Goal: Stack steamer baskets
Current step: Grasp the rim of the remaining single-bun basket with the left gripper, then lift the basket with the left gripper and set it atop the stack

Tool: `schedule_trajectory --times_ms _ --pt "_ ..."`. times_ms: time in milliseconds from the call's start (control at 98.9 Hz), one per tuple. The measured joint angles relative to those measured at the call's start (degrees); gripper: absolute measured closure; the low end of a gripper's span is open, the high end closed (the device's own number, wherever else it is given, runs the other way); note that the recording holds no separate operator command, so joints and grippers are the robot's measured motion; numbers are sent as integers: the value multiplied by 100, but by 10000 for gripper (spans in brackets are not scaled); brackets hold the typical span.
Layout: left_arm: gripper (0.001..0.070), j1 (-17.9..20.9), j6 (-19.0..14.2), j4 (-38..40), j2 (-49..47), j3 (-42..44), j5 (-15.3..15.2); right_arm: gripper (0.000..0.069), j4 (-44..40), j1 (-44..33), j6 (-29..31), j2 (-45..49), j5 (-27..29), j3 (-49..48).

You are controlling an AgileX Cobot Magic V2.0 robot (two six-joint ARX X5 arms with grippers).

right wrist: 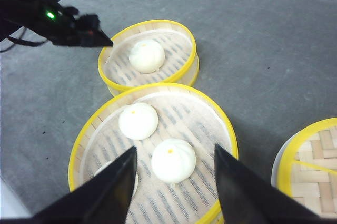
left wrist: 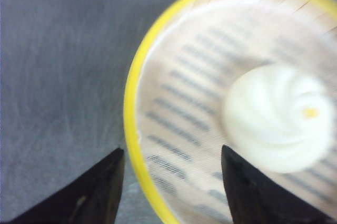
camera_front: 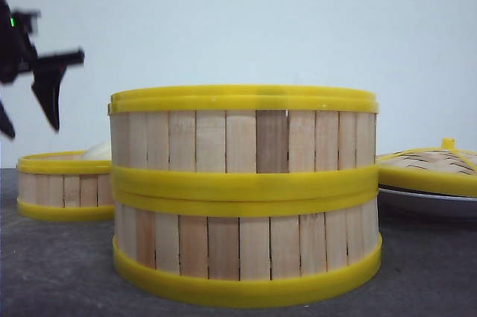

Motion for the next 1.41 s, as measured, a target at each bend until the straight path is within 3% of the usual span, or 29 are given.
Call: schedule_trajectory --times_ms 475,657,920,1223,1405 --pt "378 229 -28 -87 634 2 -2 413 -59 2 0 0 31 0" --pt "532 216 -76 -39 671 4 48 413 -59 2 0 0 157 0" --pt "670 234 -122 -44 671 24 0 413 -59 2 0 0 162 0" --pt "681 260 -114 31 621 24 -15 413 -96 2 0 0 162 0" --pt "682 426 -20 -28 31 22 -11 413 -201 2 0 0 162 0"
